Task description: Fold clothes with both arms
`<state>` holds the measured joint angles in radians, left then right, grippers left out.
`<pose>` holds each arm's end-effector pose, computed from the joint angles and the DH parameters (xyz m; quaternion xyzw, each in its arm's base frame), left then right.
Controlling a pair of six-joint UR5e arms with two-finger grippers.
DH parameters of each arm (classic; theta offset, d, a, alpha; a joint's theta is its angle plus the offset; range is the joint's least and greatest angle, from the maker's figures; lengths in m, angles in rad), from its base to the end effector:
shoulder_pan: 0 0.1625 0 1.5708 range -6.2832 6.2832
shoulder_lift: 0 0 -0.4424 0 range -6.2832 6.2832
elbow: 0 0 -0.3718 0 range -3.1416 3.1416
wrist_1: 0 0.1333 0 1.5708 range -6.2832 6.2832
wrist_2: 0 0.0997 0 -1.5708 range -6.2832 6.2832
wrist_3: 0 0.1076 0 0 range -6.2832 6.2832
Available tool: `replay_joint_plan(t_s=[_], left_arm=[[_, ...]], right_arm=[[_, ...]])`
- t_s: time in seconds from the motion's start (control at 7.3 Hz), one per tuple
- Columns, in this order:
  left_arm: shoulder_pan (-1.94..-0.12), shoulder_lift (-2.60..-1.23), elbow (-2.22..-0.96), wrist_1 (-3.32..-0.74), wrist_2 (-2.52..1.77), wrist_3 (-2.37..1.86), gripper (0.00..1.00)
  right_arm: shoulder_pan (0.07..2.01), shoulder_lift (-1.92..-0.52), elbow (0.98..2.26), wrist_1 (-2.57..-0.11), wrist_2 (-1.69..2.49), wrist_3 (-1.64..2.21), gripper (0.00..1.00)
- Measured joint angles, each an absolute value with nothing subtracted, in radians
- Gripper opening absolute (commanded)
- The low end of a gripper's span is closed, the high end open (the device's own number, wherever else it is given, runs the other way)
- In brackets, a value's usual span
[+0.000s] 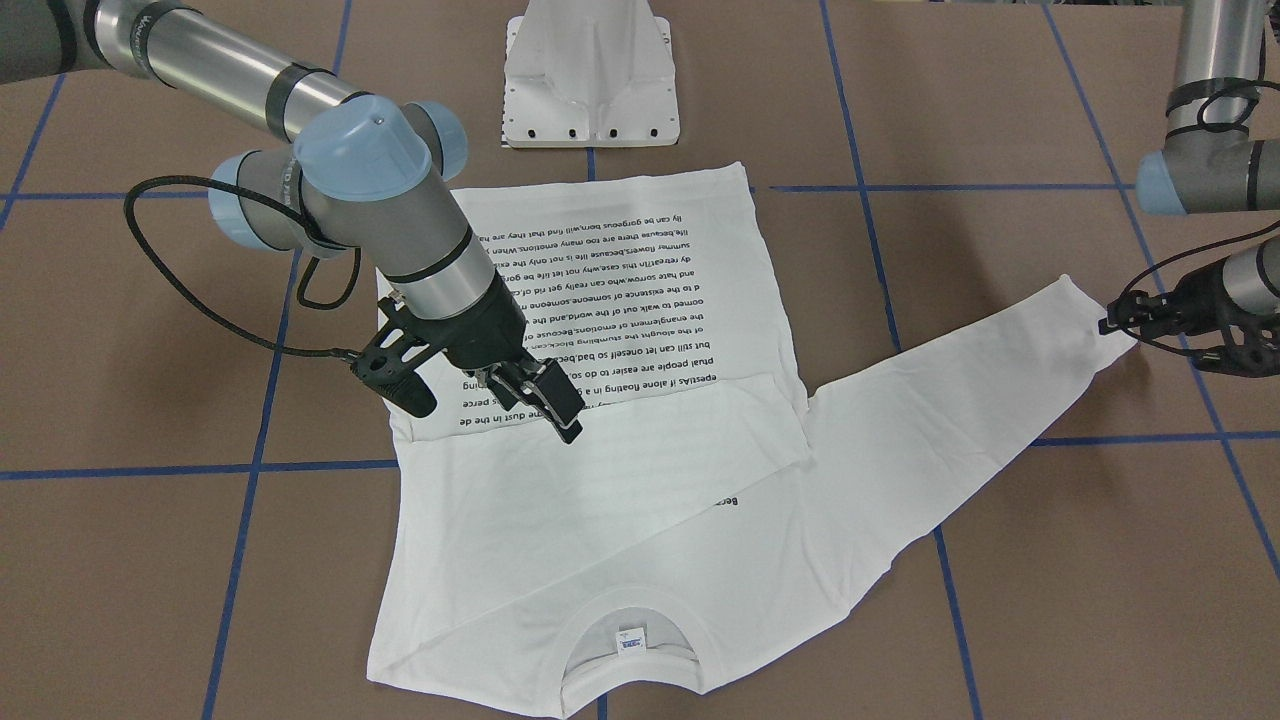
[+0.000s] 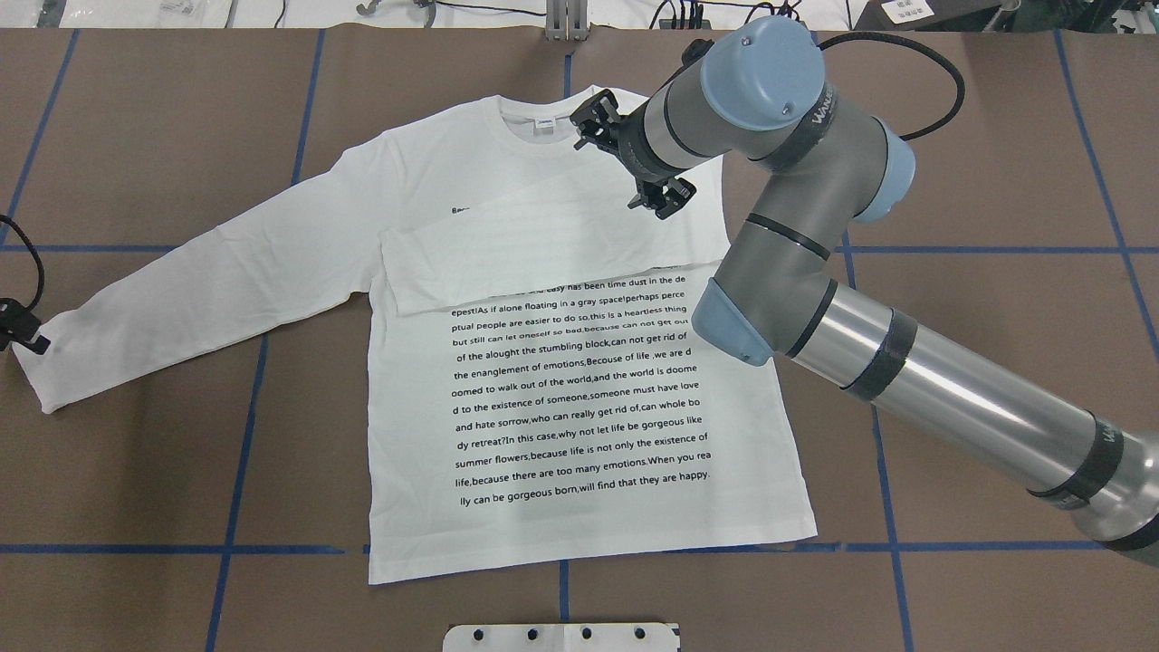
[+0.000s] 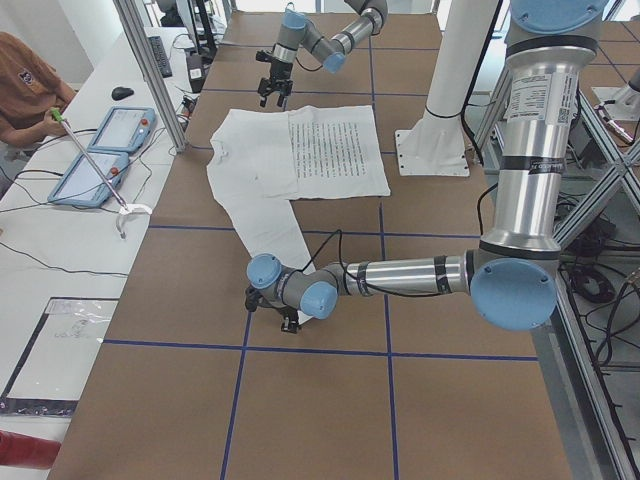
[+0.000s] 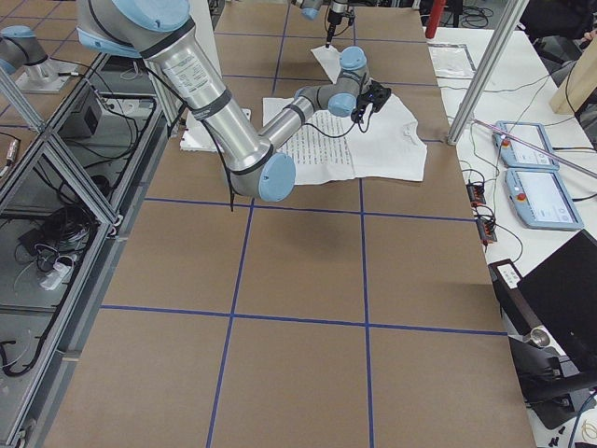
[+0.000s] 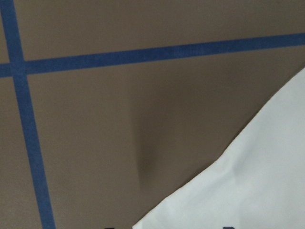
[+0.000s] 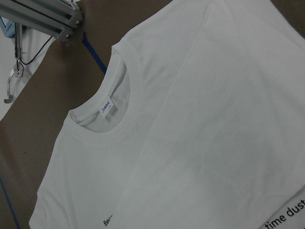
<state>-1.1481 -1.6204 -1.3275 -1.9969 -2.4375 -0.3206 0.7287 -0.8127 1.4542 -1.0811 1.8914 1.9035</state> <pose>0.1583 -0.4769 0.7207 -0.0534 0.4268 0.0946 0.8978 -0.4836 -0.5648 0.2145 -0.0281 -0.5452 0.3481 0.7621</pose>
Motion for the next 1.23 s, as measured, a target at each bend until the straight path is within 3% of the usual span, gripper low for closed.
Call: replay_joint_plan(t_s=[0.27, 0.82, 1.23], left_arm=[[-1.148, -1.618, -1.324, -1.996, -2.437, -0.321, 0.0], [-1.149, -1.621, -1.354, -1.988, -2.442, -0.337, 0.0], [-1.149, -1.695, -1.494, -1.94, -2.521, -0.542, 0.0]], right_arm=[[0.729, -0.813, 1.454, -1.081, 1.891, 1.904, 1.0], [0.73, -0.814, 1.455, -1.081, 1.891, 1.905, 1.0], [0.795, -0.878, 1.483, -1.08, 1.973, 1.838, 1.0]])
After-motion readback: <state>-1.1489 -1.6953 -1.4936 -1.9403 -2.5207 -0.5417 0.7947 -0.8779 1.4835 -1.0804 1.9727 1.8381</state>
